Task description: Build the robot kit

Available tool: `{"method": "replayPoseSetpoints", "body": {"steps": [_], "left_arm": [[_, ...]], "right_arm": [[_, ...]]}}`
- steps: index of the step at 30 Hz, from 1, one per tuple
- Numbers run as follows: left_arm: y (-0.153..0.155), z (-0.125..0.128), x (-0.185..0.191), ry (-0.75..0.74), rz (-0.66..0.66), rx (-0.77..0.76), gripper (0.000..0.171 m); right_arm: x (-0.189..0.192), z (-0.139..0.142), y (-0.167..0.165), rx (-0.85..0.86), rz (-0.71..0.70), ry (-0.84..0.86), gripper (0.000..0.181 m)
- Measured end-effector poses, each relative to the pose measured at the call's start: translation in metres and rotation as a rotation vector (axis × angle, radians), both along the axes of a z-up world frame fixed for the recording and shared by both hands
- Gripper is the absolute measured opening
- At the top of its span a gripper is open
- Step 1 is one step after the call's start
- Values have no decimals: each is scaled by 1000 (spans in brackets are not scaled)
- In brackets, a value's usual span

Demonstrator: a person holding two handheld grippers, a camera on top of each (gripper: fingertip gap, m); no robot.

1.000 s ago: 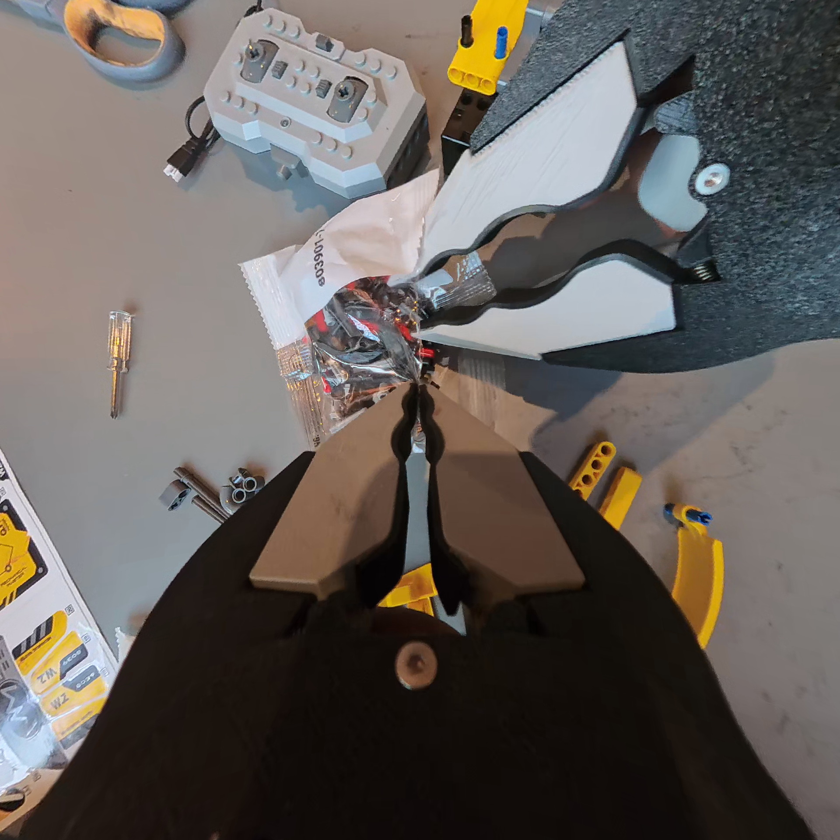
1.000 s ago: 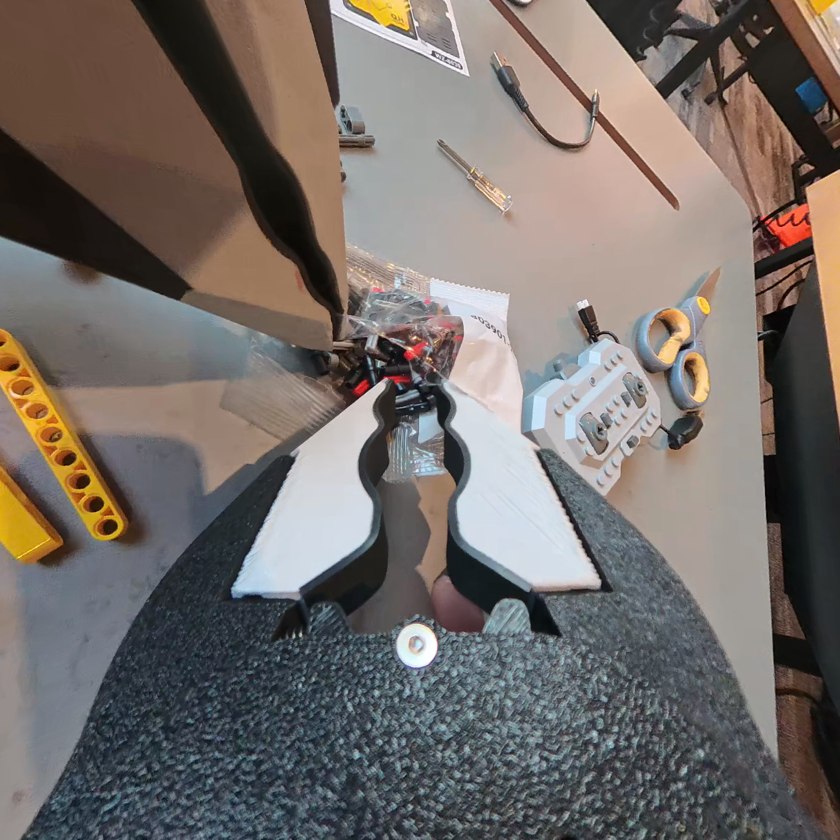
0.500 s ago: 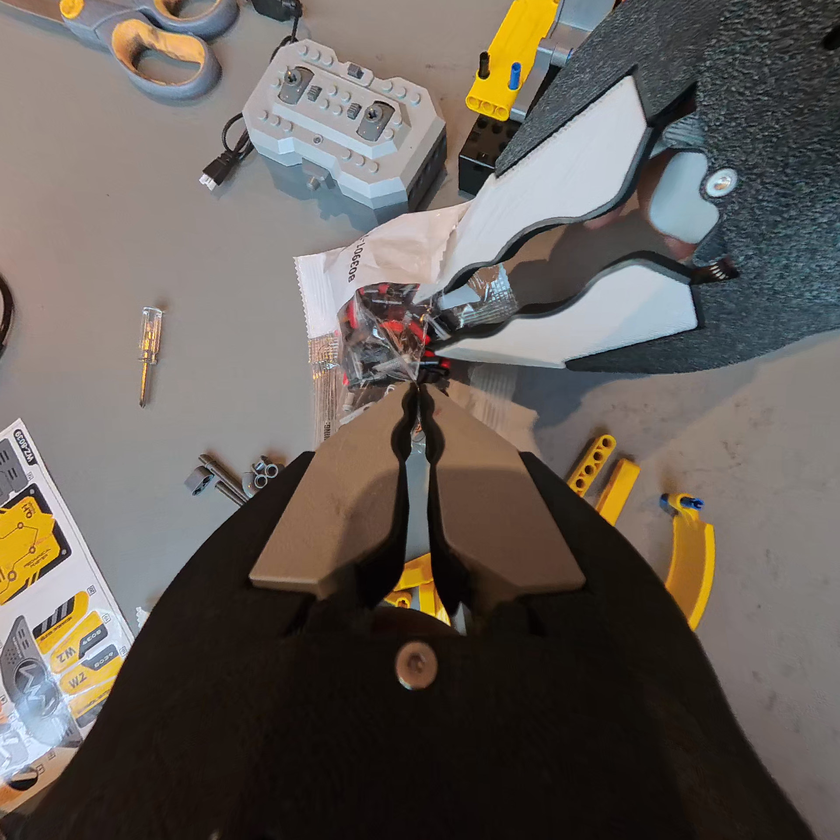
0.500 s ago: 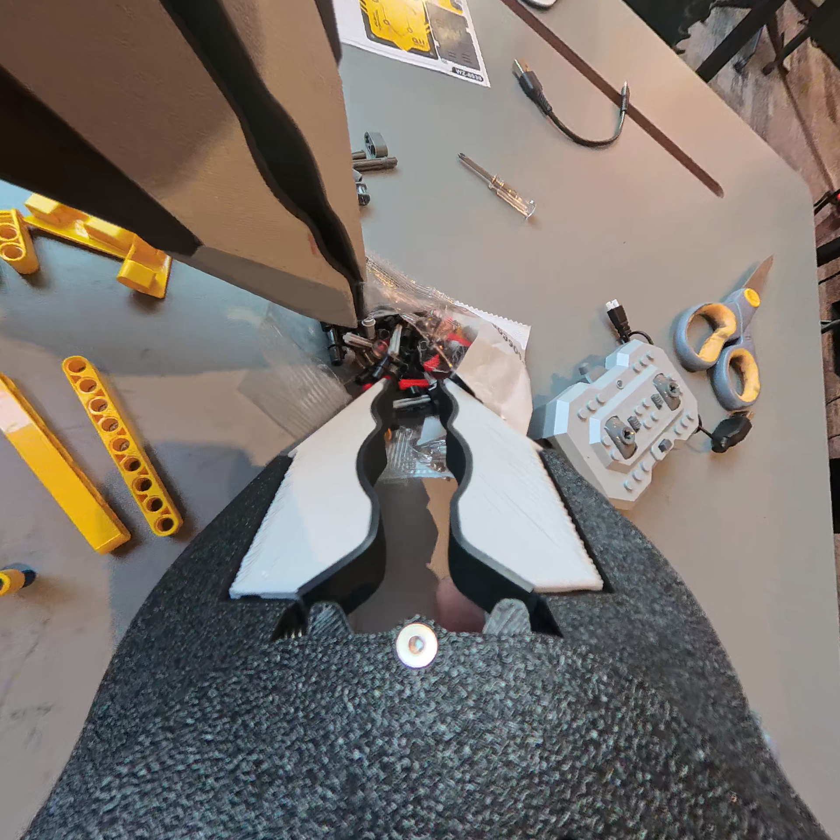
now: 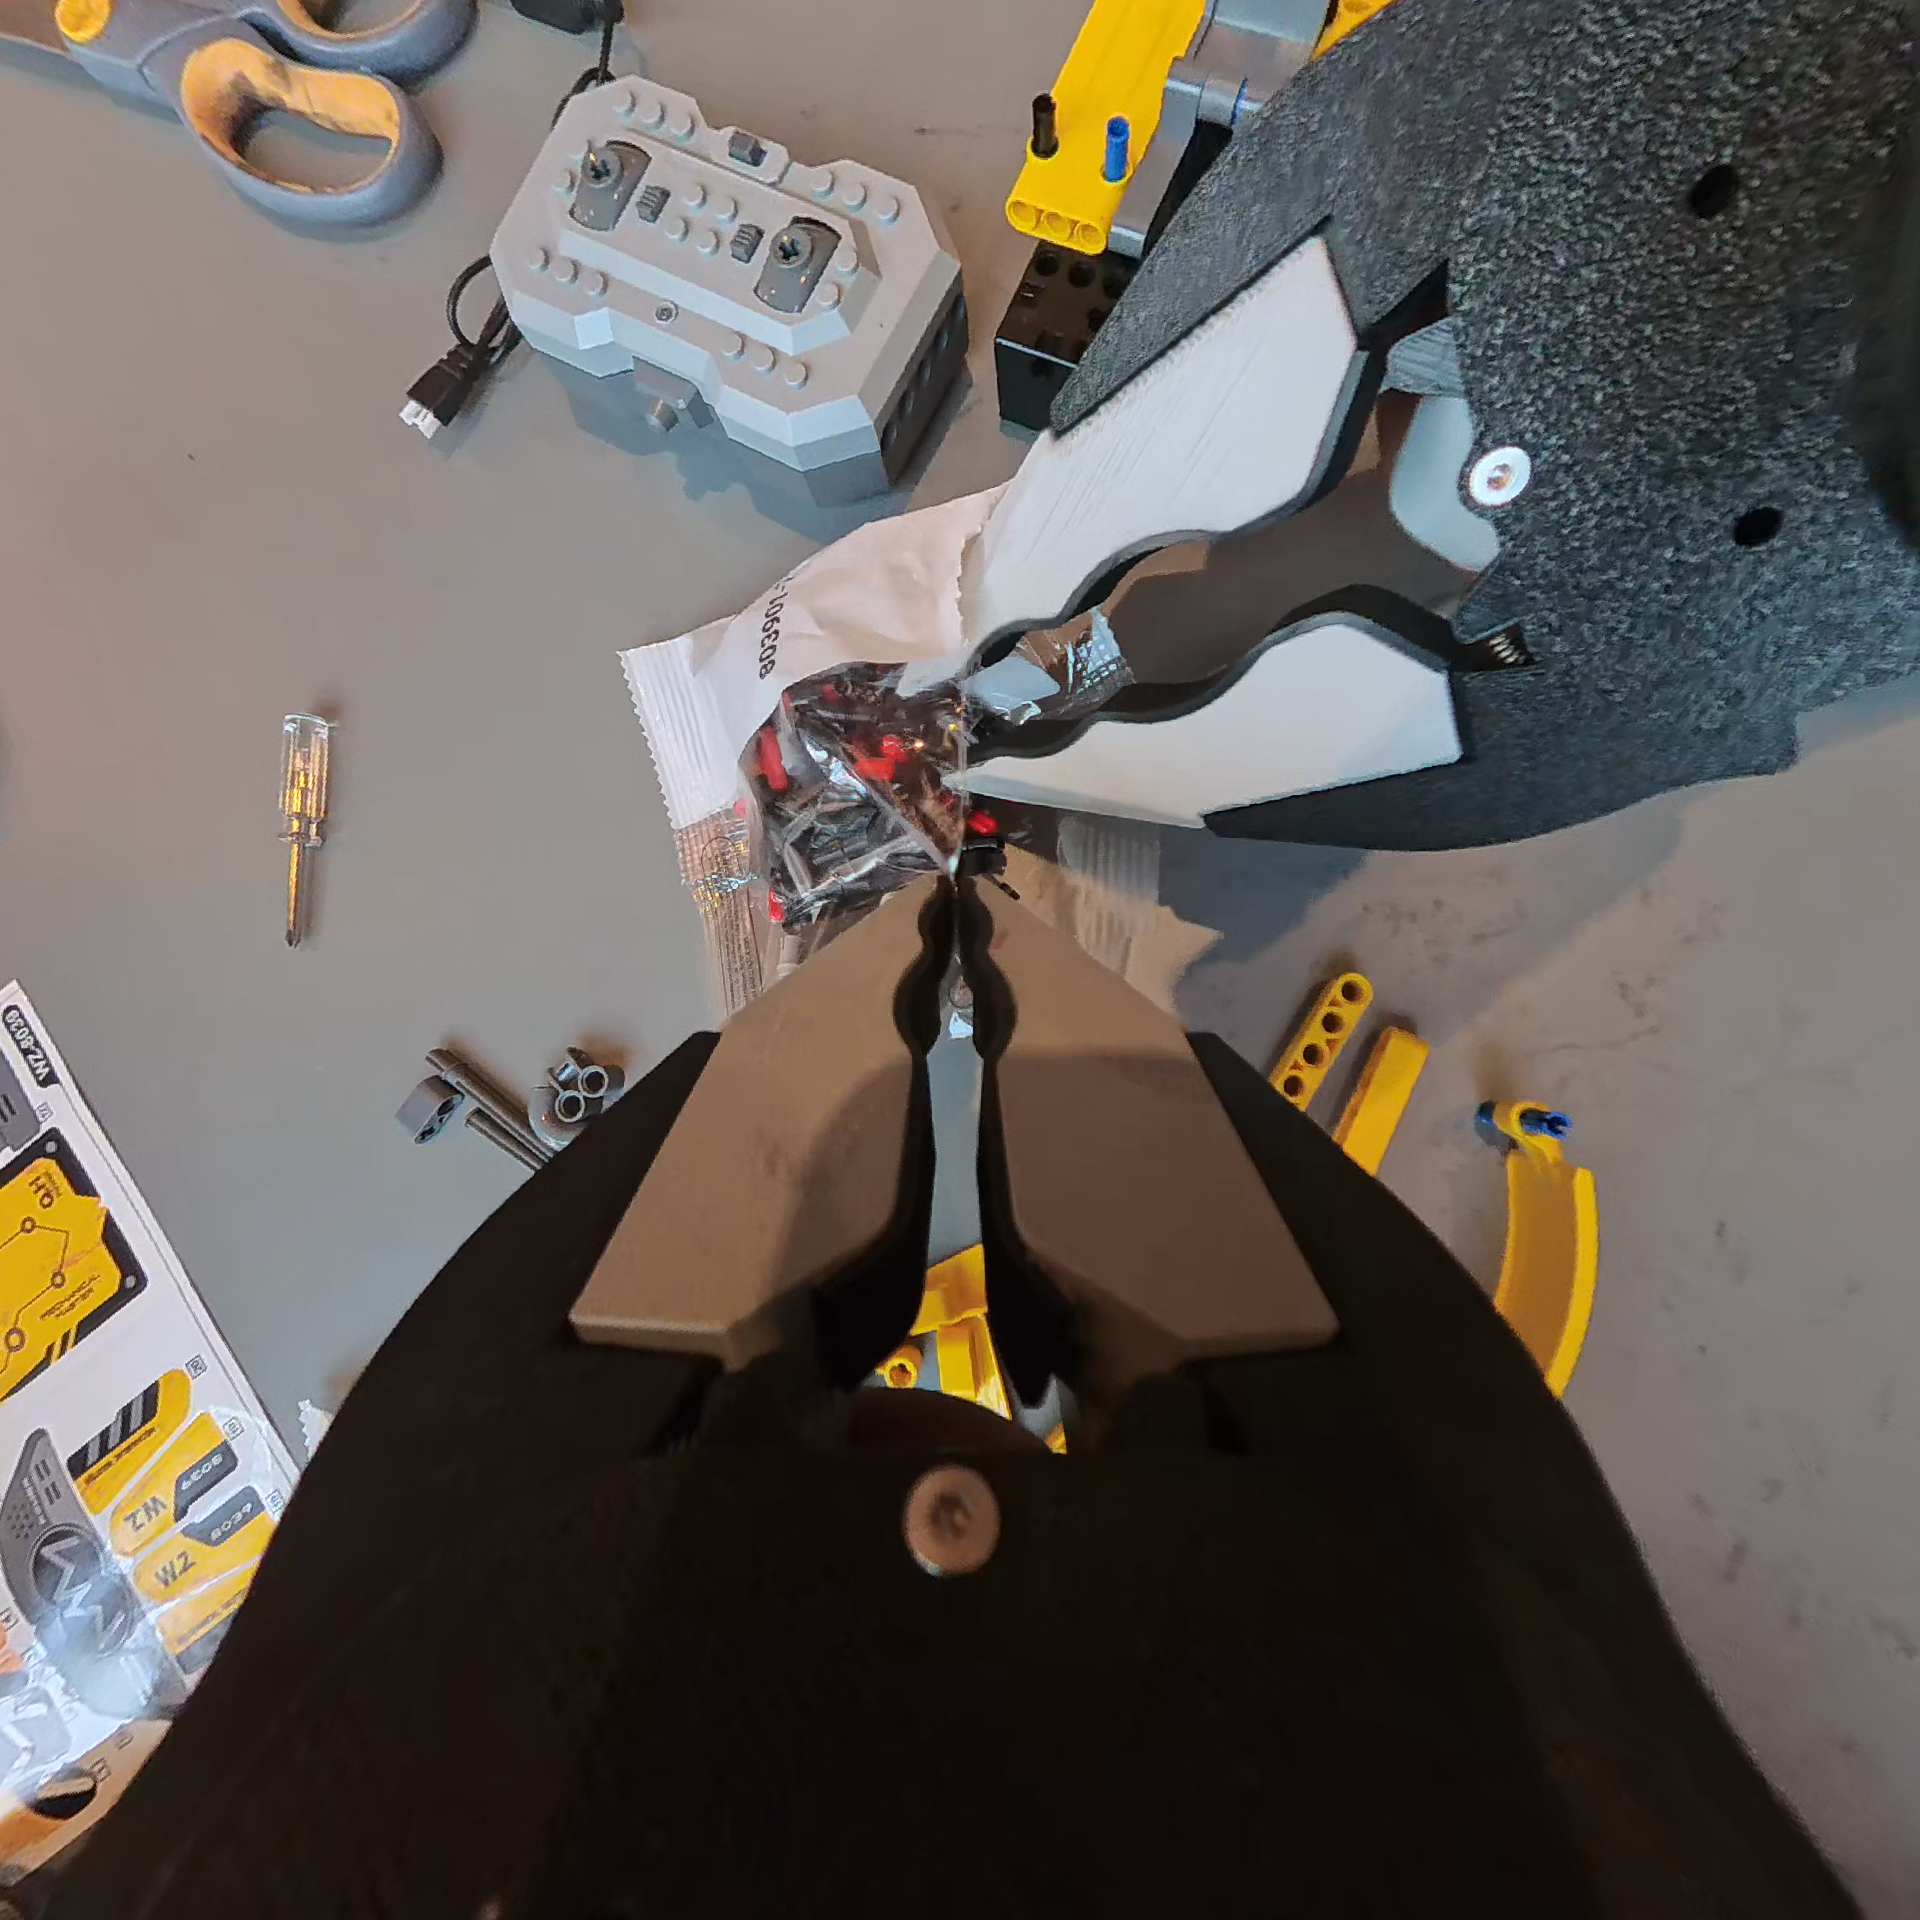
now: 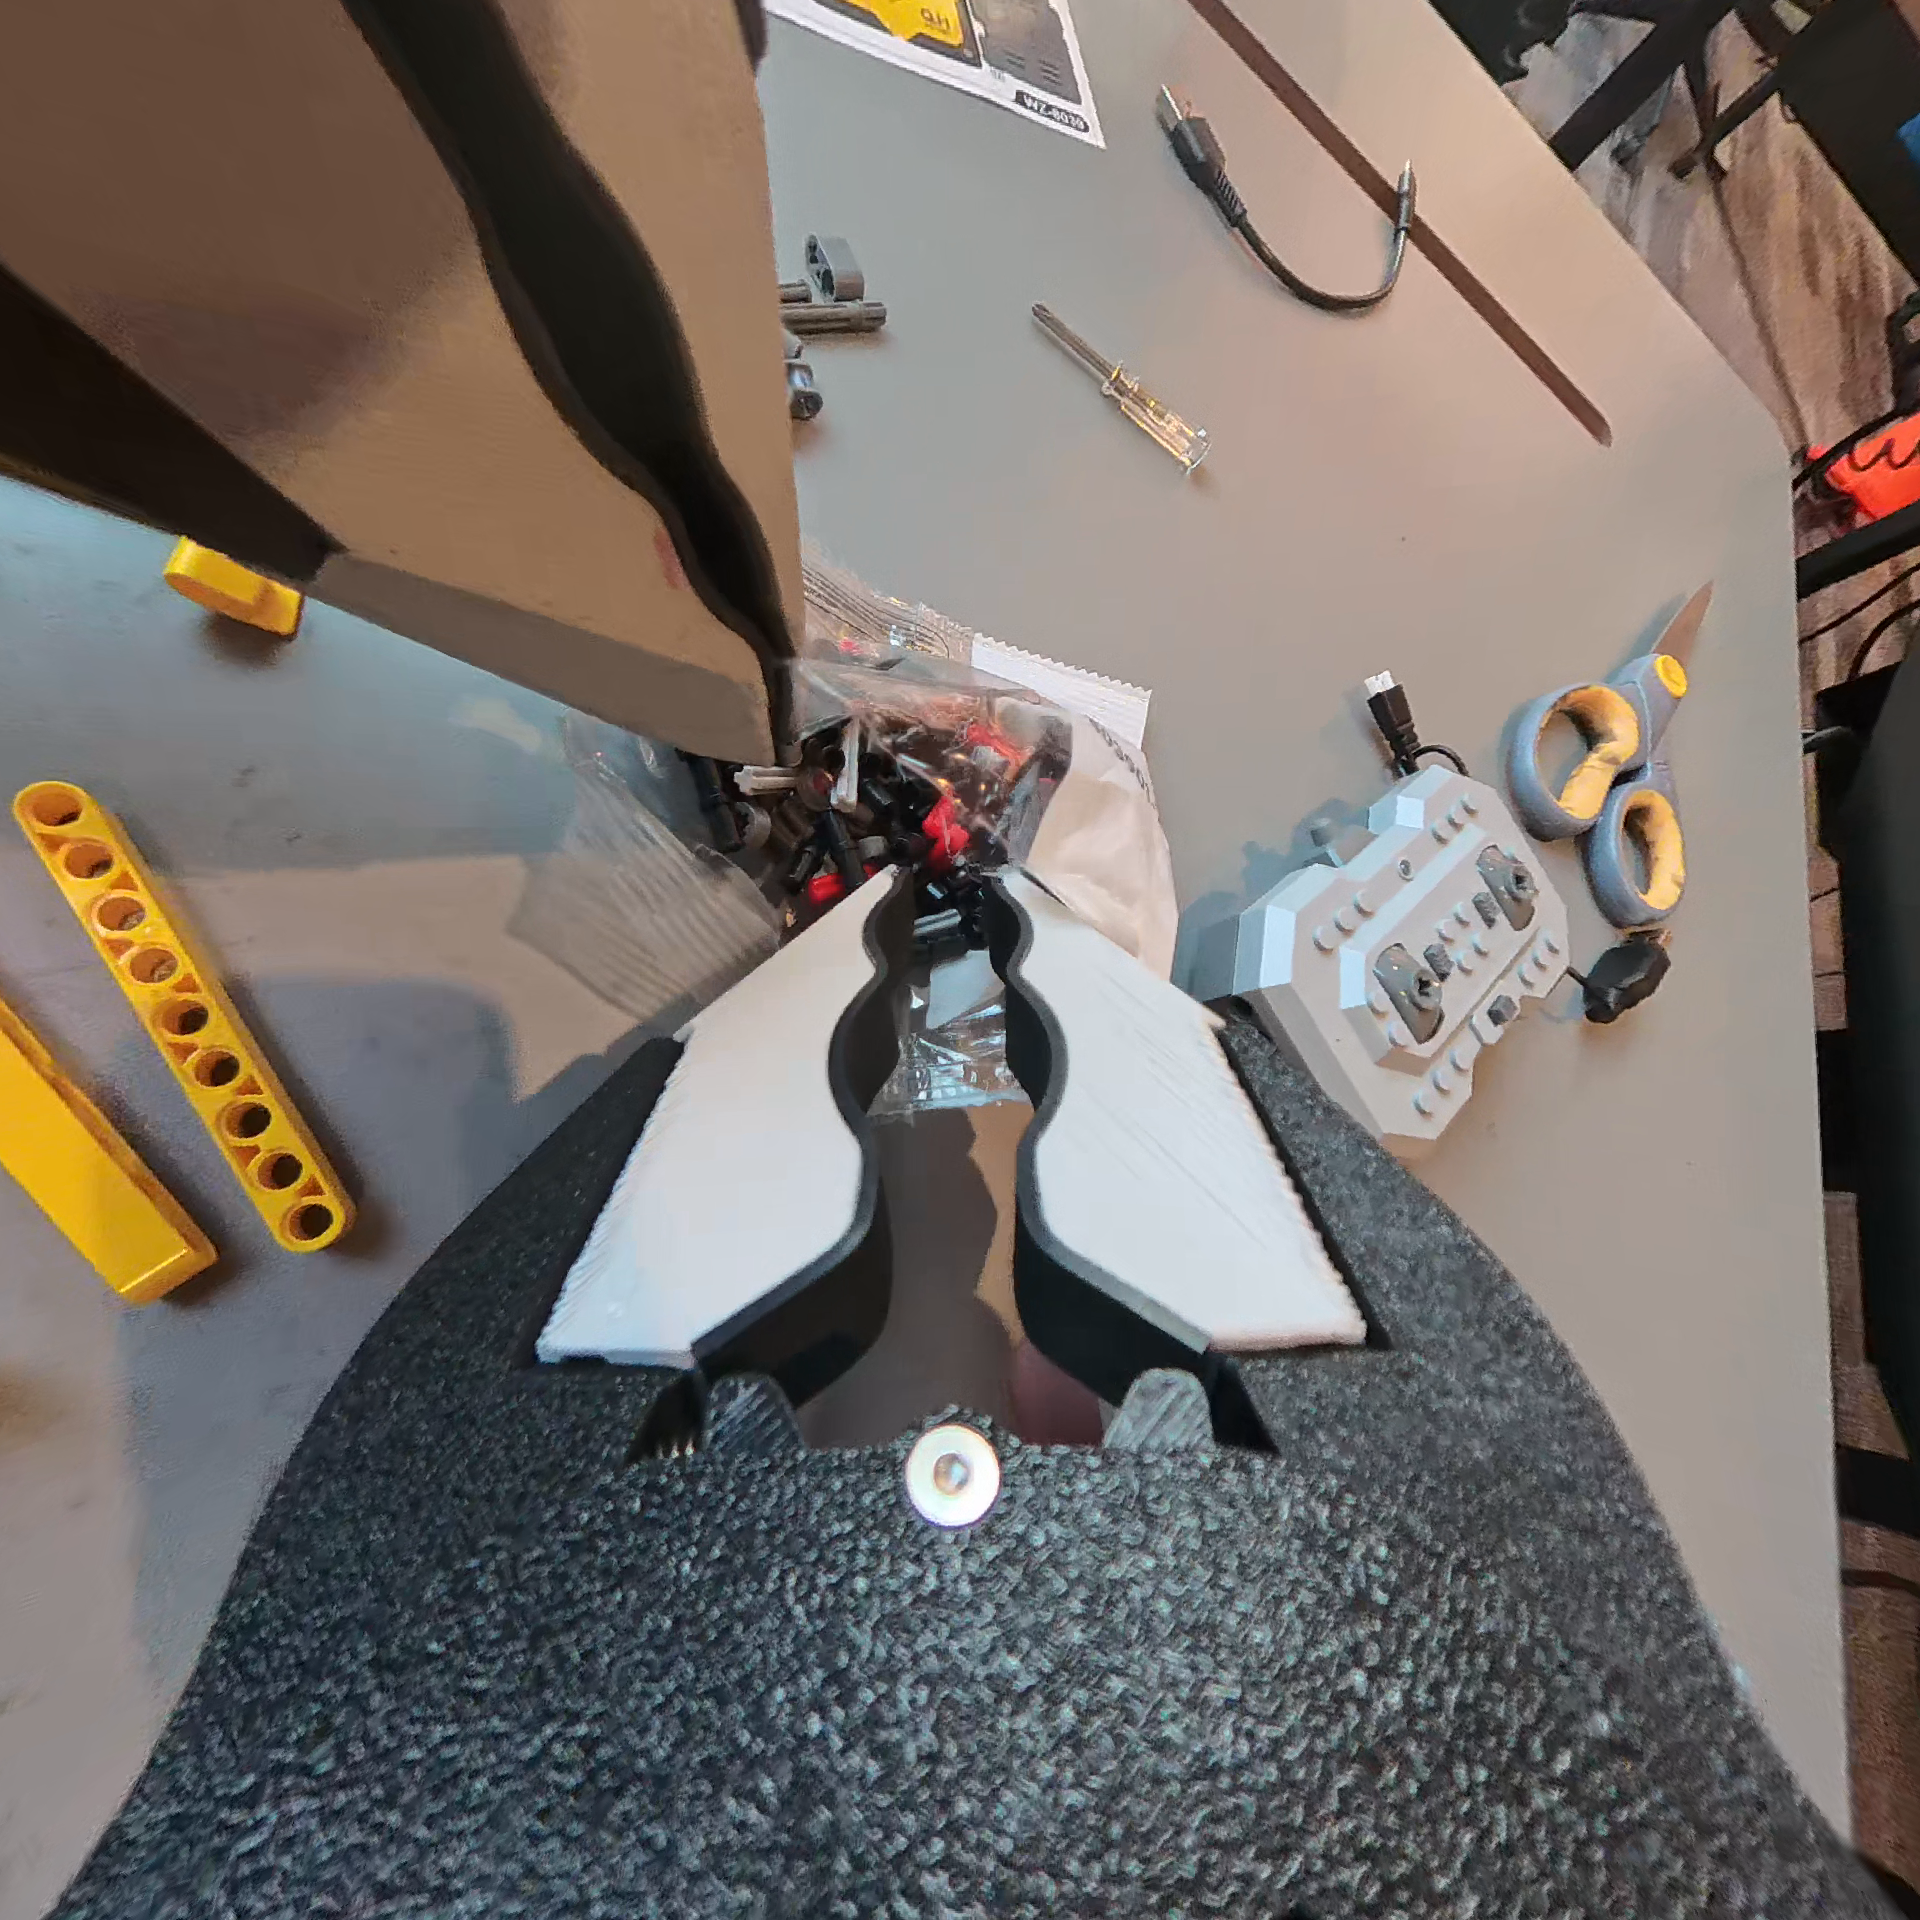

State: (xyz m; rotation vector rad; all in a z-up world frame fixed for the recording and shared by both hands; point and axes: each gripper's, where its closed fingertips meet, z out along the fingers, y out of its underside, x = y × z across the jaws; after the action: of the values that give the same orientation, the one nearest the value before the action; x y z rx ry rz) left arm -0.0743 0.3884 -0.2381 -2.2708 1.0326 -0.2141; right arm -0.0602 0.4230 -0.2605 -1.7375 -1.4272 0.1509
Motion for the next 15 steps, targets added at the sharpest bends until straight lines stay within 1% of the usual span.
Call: {"method": "replayPoseSetpoints", "body": {"steps": [2,6,11,15], "left_arm": [[-1,1,1,-1,-7,1,0],[-2,0,1,-2,-11,-3,0],[1,-1,-5,14,7,2,0],[0,0,-4,13,3,4,0]], "right_arm": [[0,-2,0,13,12,-18,10],[0,-5,-5,7,61,-40,11],[1,-5,-14,-61,117,-20,12],[3,6,-8,3,113,-10,12]]}}
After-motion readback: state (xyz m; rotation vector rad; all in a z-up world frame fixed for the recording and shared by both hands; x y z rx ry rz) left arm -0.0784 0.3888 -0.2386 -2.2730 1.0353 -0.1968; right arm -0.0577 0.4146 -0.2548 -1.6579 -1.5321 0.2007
